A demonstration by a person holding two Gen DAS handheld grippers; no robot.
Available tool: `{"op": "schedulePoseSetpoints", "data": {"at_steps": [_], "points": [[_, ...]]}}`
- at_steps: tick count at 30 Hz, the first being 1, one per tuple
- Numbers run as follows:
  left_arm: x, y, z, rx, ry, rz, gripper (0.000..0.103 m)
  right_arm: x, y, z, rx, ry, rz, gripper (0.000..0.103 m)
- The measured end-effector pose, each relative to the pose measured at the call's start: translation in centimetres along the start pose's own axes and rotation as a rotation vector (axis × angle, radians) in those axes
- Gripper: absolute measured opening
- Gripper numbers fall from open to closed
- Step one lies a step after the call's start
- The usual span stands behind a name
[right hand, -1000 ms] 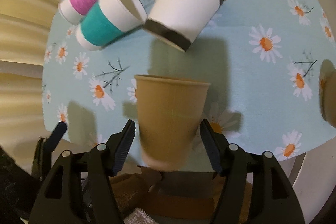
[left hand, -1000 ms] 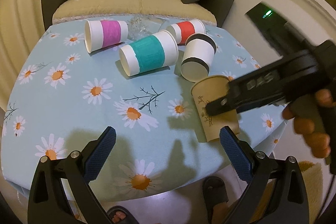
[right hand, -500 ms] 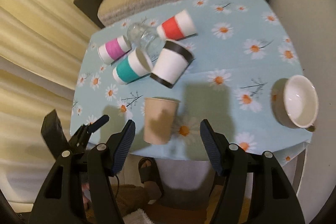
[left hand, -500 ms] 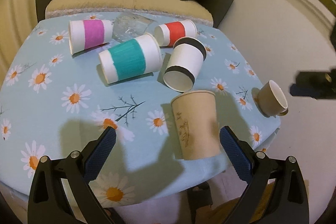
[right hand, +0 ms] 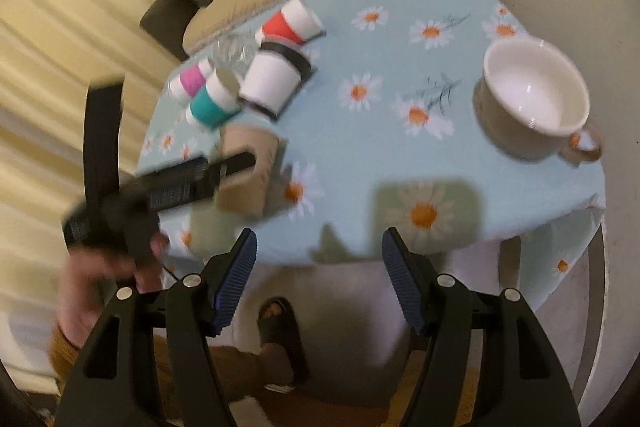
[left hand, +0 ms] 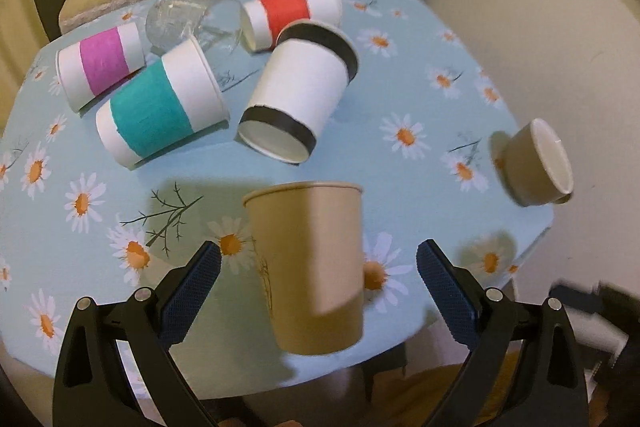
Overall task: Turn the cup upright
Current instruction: 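Grasp the upright brown cup with the left gripper, then carry the brown cup with the left gripper and lower it onto the table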
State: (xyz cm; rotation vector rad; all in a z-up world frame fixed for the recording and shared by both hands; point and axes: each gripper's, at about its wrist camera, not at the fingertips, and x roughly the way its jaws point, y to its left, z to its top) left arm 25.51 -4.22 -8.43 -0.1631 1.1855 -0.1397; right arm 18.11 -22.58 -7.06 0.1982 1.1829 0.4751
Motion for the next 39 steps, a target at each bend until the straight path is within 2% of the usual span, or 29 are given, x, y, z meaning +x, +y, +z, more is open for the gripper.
{"op": "schedulePoseSetpoints", "data": {"at_steps": [2,4,6,7,13,14,24,28,31,39], "points": [[0.7,0.2,0.1,-0.012,0.027,0.01,0.095,0.7,0.3,-1.1,-0.025,0.007,0.004,0.065],[1.4,0.4,0.2,-0.018,0.053,0.022,0.09,1.3,0.6,-1.9,-0.053,0.005,0.005,0.065],[1.9,0.4,0.3,-0.019,0.074,0.037,0.077,1.6,0.8,-2.5,-0.075,-0.007,-0.004,0.065],[2.1,0.4,0.3,-0.021,0.085,0.043,0.075,1.8,0.8,-2.8,-0.081,-0.013,-0.008,0.065],[3.1,0.4,1.0,-0.032,0.115,0.052,0.071,2.8,-0.2,-3.7,-0.057,-0.011,0.012,0.065],[3.3,0.2,1.2,-0.031,0.118,0.055,0.063,2.9,-0.4,-3.8,-0.052,-0.013,0.012,0.065],[3.1,-0.5,1.3,-0.019,0.097,0.052,0.06,2.7,-1.4,-3.9,-0.04,-0.033,0.023,0.065],[2.0,-0.1,0.9,-0.031,0.059,0.051,0.06,2.5,-1.0,-3.9,-0.066,-0.061,-0.001,0.065],[0.6,0.4,0.4,-0.035,0.013,0.038,0.06,2.4,-1.1,-3.8,-0.064,-0.08,0.013,0.065],[-5.1,0.5,-1.7,-0.01,-0.221,-0.011,0.059,0.9,0.7,-3.6,-0.143,-0.18,0.031,0.065]]}}
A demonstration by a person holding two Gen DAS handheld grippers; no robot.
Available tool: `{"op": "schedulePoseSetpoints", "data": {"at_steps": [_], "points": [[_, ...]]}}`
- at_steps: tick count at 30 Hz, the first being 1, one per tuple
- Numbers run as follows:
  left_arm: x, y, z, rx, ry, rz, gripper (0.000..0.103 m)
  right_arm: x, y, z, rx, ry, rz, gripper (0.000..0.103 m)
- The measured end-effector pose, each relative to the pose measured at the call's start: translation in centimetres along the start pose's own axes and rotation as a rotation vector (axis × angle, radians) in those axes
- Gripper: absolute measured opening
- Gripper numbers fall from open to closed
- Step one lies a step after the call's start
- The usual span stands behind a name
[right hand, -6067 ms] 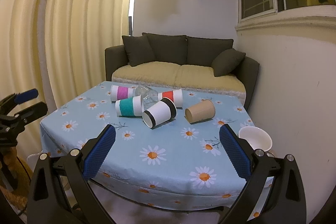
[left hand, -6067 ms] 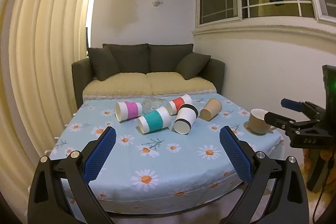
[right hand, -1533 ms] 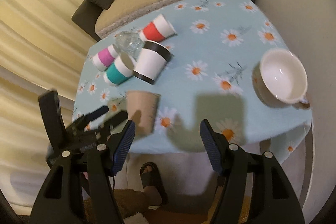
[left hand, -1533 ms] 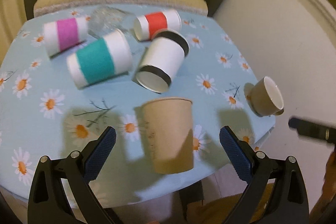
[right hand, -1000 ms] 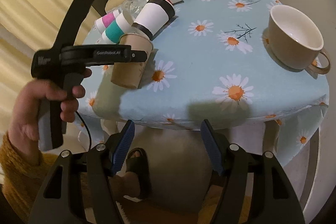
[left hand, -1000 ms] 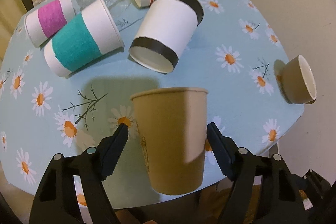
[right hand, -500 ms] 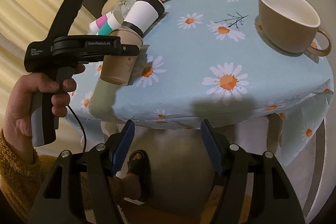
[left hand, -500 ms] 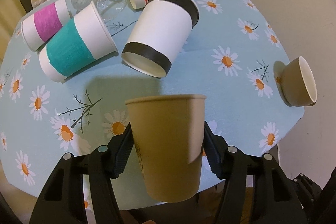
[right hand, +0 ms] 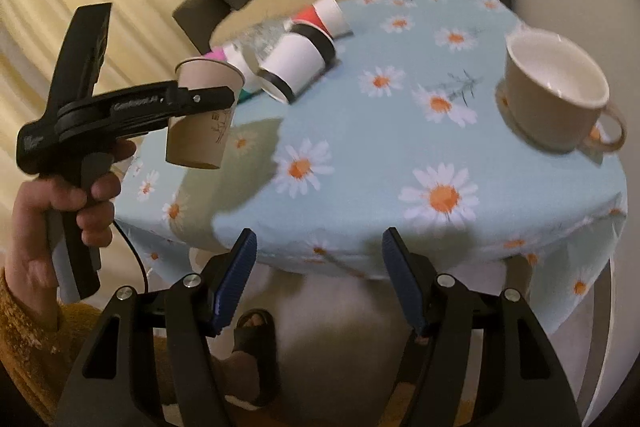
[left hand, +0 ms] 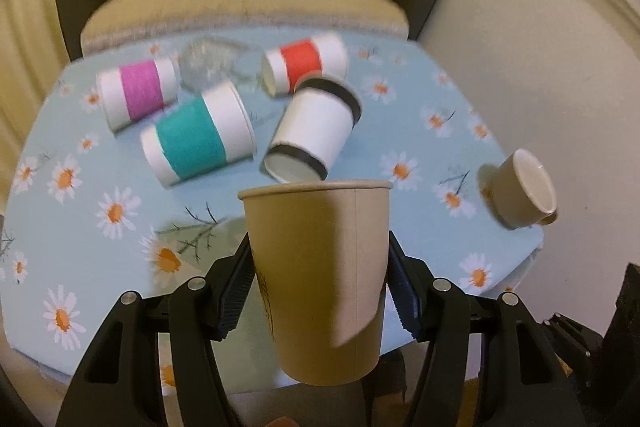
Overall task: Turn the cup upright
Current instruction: 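Carry the brown cup with the left gripper and lower it onto the table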
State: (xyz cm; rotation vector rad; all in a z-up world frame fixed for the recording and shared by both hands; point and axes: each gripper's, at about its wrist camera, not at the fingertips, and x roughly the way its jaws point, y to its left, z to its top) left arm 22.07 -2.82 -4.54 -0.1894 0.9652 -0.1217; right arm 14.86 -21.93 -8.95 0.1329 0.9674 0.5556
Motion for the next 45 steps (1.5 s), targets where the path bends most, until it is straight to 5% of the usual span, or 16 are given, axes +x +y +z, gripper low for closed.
{"op": "schedulePoseSetpoints", "data": {"at_steps": [10,16,20,24,32,45], "points": [[-6.4,-1.2,-2.3,0.091,-0.388,-0.008,0.06,-2.3,2.6,1.9,-0.149,-0.123,-0.016,0.065],[-5.9,-1.3,-4.5,0.106,-0.599,0.001,0.059,-2.7,2.4,3.8,-0.185,-0.17,-0.023,0.066],[-4.4,-1.6,-6.2,0.083,-0.691,0.04,0.06,-3.1,1.9,4.2,-0.192,-0.213,0.004,0.066],[-2.8,-2.3,-7.8,0.06,-0.794,0.158,0.06,-2.6,0.8,4.2,-0.176,-0.233,0.032,0.066],[0.1,-3.4,-10.4,0.093,-0.912,0.305,0.06,-1.5,0.2,4.1,-0.186,-0.212,0.028,0.066],[4.0,-3.0,-12.2,0.113,-0.911,0.389,0.061,-0.3,0.7,4.1,-0.187,-0.166,0.022,0.069]]}}
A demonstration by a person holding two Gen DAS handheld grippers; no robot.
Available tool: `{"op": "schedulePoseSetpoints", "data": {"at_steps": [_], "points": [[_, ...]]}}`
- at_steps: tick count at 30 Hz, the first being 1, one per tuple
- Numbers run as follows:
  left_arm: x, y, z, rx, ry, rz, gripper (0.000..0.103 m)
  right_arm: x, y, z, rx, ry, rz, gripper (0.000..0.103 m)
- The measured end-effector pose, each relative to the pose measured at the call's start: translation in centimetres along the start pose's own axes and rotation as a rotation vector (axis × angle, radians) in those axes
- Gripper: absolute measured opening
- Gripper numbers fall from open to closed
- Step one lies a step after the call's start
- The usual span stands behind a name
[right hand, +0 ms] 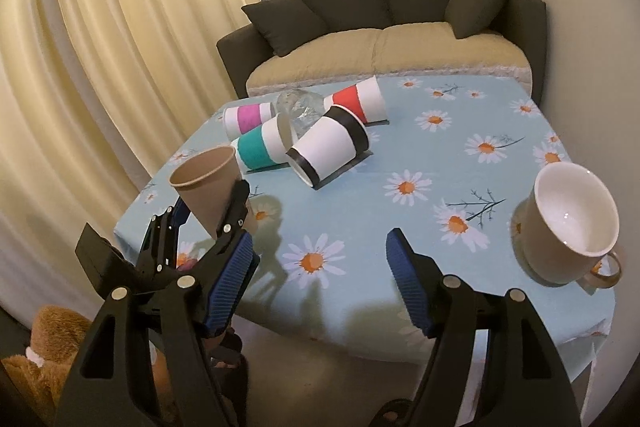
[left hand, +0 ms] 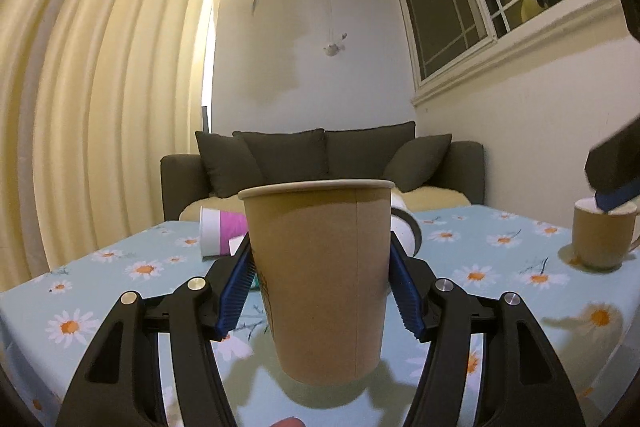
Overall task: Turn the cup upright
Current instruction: 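Carry the brown cup with the left gripper and lower it onto the table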
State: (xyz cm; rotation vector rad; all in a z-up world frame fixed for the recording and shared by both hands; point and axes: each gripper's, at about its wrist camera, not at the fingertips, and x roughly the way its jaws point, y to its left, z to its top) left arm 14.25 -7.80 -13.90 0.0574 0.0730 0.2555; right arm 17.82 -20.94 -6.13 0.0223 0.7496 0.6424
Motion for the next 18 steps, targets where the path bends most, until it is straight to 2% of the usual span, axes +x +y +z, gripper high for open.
{"op": "schedulePoseSetpoints", "data": {"at_steps": [11,18], "points": [[0.1,0.3,-1.7,0.019,0.048,0.007,0.063,0.3,0.2,0.0,-0.008,0.006,-0.007,0.069],[-0.2,0.1,-1.9,0.016,0.061,0.007,0.078,0.4,0.1,-0.2,-0.009,0.013,-0.014,0.069]]}}
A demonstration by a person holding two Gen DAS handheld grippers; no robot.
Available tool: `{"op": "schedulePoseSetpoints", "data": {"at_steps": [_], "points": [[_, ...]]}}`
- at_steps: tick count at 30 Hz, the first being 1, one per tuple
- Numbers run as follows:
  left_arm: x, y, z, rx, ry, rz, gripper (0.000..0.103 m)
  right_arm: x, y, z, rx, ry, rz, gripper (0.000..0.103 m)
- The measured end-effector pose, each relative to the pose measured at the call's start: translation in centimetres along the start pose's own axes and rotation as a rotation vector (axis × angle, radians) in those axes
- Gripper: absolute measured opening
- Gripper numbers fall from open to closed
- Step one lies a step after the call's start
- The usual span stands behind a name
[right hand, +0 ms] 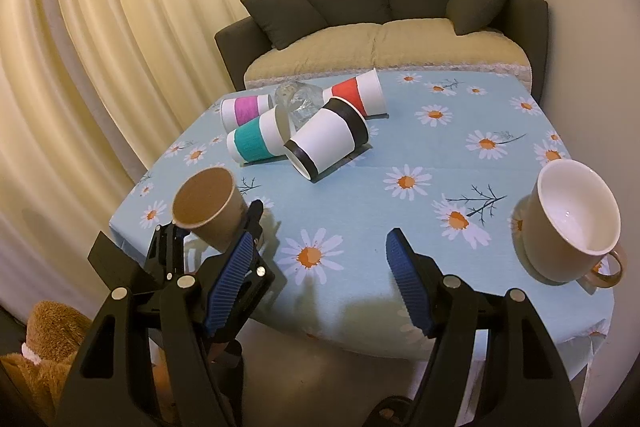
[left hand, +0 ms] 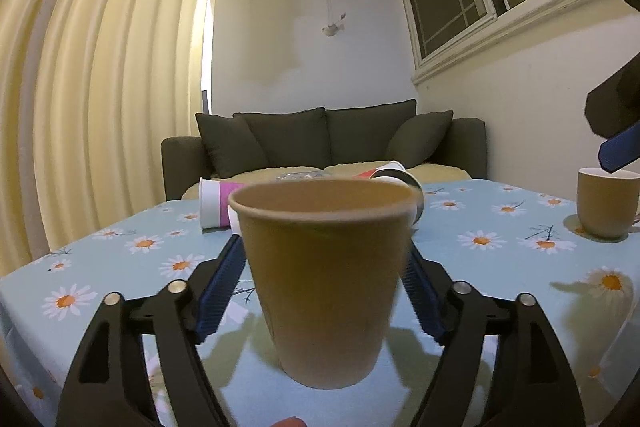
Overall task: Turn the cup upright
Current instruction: 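Carry the brown cup with the left gripper and lower it onto the table, then open the left gripper and withdraw from the upright brown cup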
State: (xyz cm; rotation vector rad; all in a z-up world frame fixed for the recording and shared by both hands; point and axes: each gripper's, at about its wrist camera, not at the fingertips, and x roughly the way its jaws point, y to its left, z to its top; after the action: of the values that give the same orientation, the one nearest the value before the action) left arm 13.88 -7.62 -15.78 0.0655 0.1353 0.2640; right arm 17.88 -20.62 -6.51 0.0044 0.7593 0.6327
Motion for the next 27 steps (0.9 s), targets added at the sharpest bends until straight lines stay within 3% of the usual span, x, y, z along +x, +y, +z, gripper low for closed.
{"op": "schedulePoseSetpoints", "data": {"at_steps": [7,9,11,13,22,27], "points": [[-0.6,0.0,0.7,-0.007,0.015,-0.007,0.085,-0.3,-0.1,0.0,-0.001,-0.018,0.004,0.069],[-0.9,0.1,1.0,-0.006,0.025,-0.017,0.093,-0.8,-0.1,0.1,-0.002,-0.038,0.013,0.07],[-1.3,0.4,1.4,-0.011,0.05,-0.029,0.095,-1.2,-0.3,0.1,0.005,-0.057,0.022,0.078],[-1.9,0.9,2.1,-0.017,0.063,-0.044,0.096,-1.6,-0.4,0.2,0.017,-0.075,0.039,0.079],[-5.5,2.7,6.6,-0.037,0.12,-0.149,0.096,-3.7,-0.2,0.1,0.007,-0.152,0.092,0.081],[-7.7,4.8,9.7,-0.074,0.169,-0.246,0.096,-4.9,1.2,-0.5,-0.057,-0.19,0.114,0.085]]}}
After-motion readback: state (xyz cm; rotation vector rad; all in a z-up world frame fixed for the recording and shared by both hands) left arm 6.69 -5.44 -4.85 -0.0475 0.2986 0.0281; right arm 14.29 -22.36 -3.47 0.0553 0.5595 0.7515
